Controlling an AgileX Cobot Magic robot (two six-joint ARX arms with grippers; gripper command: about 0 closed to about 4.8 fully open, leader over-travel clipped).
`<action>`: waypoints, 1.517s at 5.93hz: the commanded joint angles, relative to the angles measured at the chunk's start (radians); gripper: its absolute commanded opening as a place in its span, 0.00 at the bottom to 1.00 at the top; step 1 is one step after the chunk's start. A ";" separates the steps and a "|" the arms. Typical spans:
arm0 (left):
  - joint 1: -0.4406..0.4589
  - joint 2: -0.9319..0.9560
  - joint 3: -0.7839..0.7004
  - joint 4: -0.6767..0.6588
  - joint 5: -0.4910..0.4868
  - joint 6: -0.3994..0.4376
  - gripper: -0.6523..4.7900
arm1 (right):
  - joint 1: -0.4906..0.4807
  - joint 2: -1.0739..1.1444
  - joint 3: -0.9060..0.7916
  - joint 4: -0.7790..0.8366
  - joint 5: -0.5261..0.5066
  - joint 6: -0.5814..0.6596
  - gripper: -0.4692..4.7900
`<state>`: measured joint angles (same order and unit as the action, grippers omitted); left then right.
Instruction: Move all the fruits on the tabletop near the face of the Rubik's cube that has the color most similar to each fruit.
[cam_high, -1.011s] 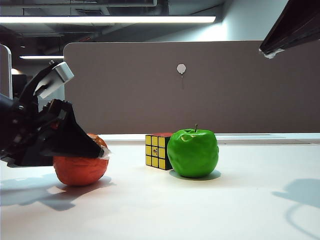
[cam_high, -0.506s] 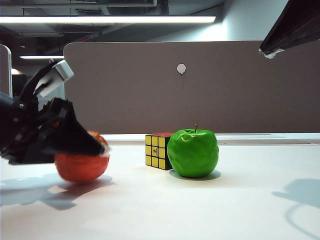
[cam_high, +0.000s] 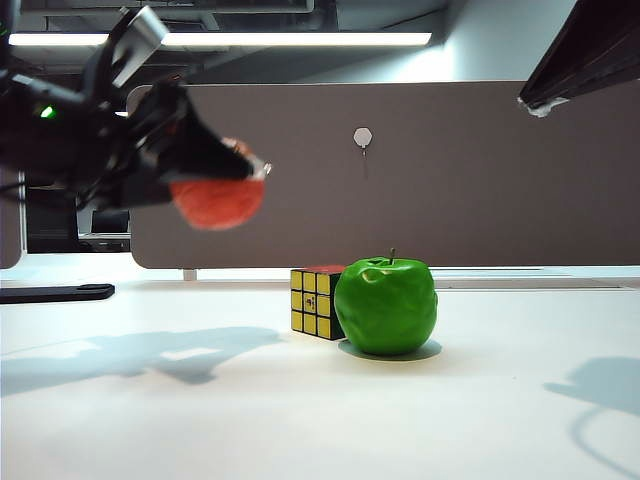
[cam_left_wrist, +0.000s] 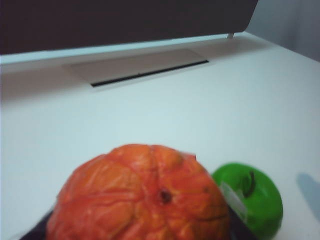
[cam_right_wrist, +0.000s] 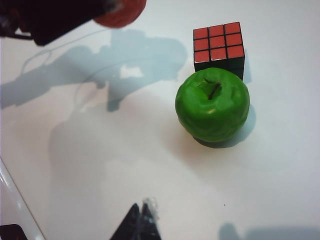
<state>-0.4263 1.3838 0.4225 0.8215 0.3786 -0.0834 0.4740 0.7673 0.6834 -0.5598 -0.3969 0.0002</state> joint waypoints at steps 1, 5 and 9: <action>-0.003 0.092 0.161 -0.052 0.035 0.002 0.57 | 0.000 -0.002 0.004 0.011 -0.002 -0.001 0.09; -0.066 0.272 0.313 -0.050 0.078 0.002 0.57 | 0.000 -0.002 0.003 0.011 -0.002 -0.001 0.09; -0.078 0.367 0.359 -0.013 0.079 0.001 0.57 | 0.000 -0.002 0.003 0.011 -0.002 -0.001 0.09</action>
<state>-0.5018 1.7489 0.7704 0.7868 0.4530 -0.0830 0.4736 0.7673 0.6834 -0.5594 -0.3958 0.0002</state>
